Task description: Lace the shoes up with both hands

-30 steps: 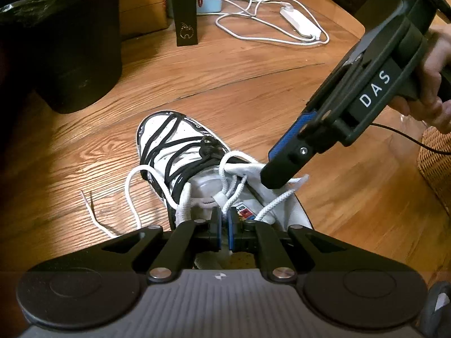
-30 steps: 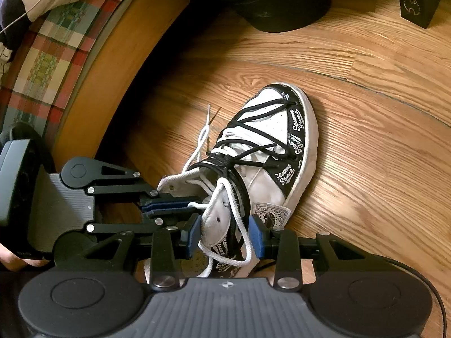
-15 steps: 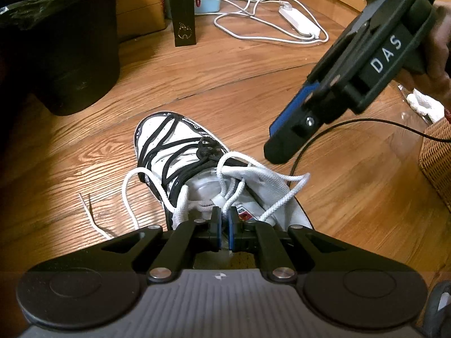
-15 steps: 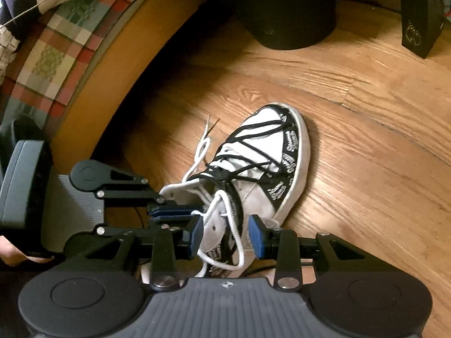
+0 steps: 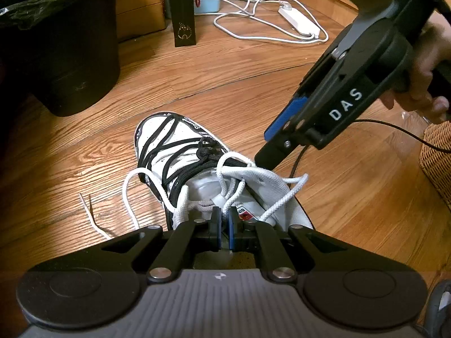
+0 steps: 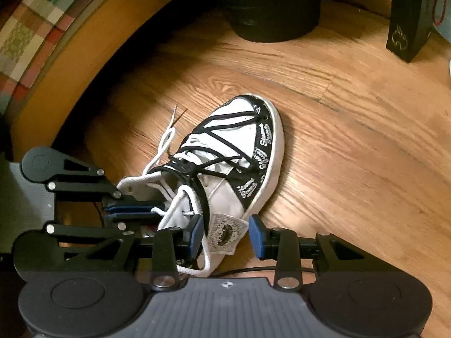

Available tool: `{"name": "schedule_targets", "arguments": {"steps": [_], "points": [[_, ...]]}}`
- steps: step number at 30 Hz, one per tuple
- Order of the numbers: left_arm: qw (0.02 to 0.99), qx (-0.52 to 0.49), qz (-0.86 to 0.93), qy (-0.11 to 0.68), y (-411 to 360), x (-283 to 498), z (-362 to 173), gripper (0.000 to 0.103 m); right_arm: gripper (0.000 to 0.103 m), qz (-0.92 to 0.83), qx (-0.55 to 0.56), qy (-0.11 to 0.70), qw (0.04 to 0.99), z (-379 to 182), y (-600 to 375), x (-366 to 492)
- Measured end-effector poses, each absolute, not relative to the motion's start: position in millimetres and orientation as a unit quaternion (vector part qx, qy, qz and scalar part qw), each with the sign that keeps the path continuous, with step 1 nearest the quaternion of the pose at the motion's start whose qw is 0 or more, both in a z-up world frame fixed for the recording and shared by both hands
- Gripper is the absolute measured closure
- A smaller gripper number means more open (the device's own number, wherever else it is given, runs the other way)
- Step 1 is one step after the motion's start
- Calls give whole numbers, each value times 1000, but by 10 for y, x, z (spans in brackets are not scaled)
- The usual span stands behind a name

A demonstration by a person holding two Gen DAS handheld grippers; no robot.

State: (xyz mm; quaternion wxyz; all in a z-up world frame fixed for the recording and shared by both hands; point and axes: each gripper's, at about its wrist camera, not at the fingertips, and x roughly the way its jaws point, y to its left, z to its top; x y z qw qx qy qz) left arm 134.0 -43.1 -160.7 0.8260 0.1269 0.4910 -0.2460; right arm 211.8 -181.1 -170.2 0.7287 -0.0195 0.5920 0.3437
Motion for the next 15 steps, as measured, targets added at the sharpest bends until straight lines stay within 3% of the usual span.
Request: {"name": "schedule_targets", "arguments": {"steps": [15], "points": [[828,134,-246,486,-451,1309,-1620,97,64,347,-40,586,731,-1658,-1783,2104]]}}
